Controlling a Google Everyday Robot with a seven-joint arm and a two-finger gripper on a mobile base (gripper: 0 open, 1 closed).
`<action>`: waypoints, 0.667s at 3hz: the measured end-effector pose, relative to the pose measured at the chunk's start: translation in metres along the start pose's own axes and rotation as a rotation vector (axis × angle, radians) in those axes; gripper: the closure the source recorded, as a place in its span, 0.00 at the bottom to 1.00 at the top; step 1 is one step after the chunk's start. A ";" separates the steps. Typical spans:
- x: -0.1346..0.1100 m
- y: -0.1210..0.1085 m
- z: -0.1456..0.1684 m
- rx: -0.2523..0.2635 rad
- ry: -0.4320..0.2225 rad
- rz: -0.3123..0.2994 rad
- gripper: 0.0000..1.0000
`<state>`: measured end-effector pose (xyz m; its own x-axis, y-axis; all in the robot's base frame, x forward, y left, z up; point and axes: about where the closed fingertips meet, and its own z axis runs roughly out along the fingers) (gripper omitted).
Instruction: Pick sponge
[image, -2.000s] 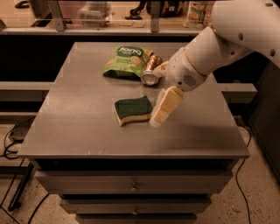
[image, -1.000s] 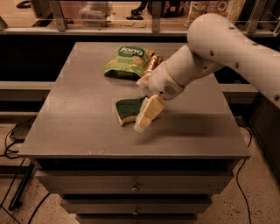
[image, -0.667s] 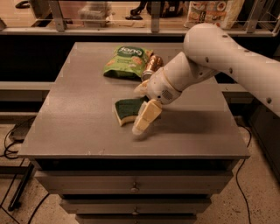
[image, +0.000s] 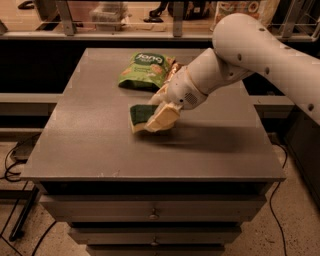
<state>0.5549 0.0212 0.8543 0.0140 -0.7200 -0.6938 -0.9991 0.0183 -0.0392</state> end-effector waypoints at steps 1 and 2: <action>-0.037 -0.009 -0.043 0.046 -0.051 -0.082 0.93; -0.083 -0.020 -0.092 0.088 -0.073 -0.200 1.00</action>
Offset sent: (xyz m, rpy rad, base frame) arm 0.0324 -0.0113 0.2456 0.0991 -0.4014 0.1631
